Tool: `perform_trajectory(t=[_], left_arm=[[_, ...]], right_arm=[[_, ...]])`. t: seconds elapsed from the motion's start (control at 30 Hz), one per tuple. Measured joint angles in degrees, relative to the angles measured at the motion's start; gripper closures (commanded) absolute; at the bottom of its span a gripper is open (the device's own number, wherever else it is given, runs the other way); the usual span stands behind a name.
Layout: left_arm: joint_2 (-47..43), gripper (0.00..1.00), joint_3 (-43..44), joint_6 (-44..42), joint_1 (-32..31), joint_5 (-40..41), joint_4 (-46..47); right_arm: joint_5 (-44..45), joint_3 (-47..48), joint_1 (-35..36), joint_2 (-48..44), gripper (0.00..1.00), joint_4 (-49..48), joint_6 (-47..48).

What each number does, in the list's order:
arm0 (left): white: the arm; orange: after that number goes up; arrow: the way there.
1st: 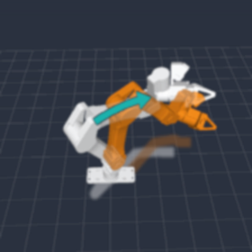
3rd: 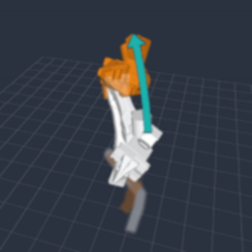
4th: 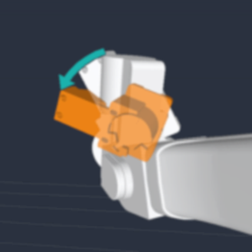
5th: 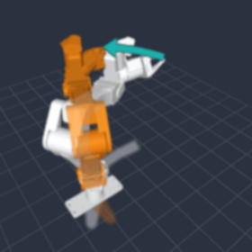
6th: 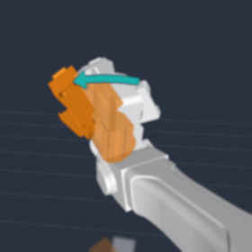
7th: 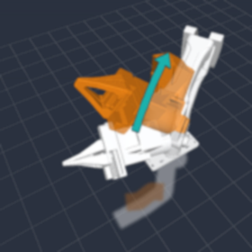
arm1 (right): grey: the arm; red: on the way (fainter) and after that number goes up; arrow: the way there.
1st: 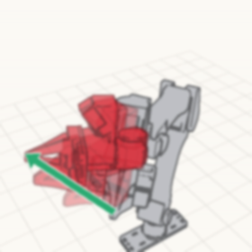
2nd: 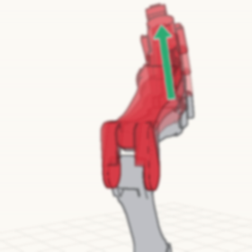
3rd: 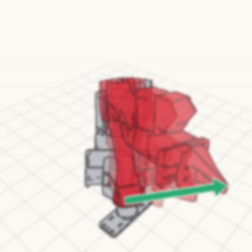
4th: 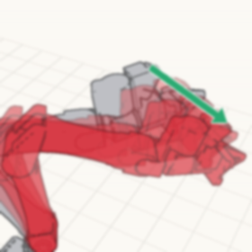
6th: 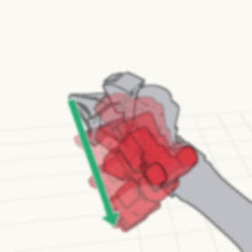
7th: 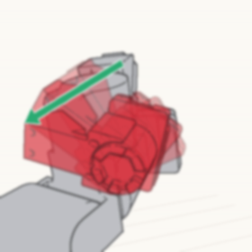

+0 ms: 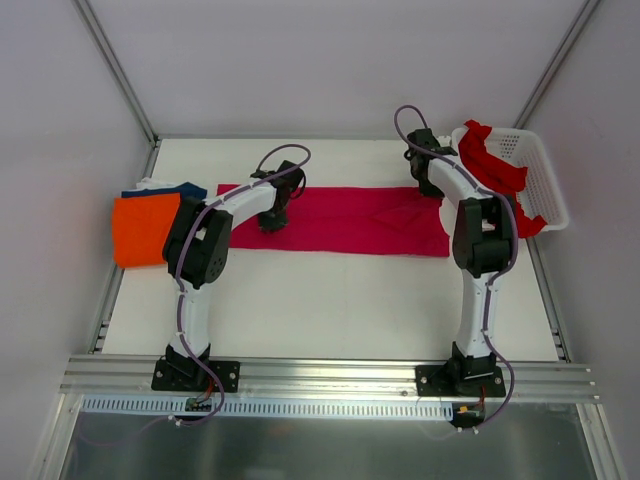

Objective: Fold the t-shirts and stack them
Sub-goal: Fold the other side of the tshirt into a rectangle

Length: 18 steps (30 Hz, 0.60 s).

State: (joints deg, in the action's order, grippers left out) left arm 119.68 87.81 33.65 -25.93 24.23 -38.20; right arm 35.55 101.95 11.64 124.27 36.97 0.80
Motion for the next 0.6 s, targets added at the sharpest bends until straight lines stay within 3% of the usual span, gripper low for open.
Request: perform_trajectory(t=[0.1,0.17,0.2,0.23,0.27,0.33,0.4,0.47,0.53,0.6], left_arm=[[0.0,0.79,0.0,0.0,0.15,-0.24,-0.02],[-0.02,0.79,0.0,-0.04,0.15,-0.24,-0.02],[-0.02,0.79,0.0,-0.04,0.15,-0.24,-0.02],[0.0,0.79,0.0,-0.07,0.15,-0.24,-0.02],[0.0,0.79,0.0,-0.11,0.17,-0.24,-0.02],[-0.02,0.79,0.0,-0.15,0.17,-0.24,-0.02],[-0.02,0.79,0.0,-0.22,0.17,-0.24,-0.02],[-0.02,0.79,0.0,-0.22,0.24,-0.26,-0.02],[-0.02,0.79,0.0,-0.22,0.39,-0.26,-0.04],[-0.04,0.8,-0.04,-0.22,0.55,-0.33,-0.07]], right_arm=[[0.02,2.69,-0.46,1.51,0.93,0.15,0.79],[0.04,4.37,-0.59,2.58,0.84,0.31,1.42],[0.02,5.09,-0.63,3.04,0.74,0.26,1.64],[0.02,5.6,-0.66,3.43,0.47,0.26,1.75],[0.04,6.25,-0.7,3.89,0.35,0.22,1.99],[0.0,6.8,-0.79,4.35,0.17,0.31,2.64],[0.11,6.84,-0.81,4.44,0.07,0.39,2.97],[0.44,6.84,-0.81,4.46,0.06,0.55,3.3],[0.94,6.75,-0.81,4.37,0.14,0.48,3.41],[1.01,5.16,-0.79,3.58,0.32,-0.2,3.5]])
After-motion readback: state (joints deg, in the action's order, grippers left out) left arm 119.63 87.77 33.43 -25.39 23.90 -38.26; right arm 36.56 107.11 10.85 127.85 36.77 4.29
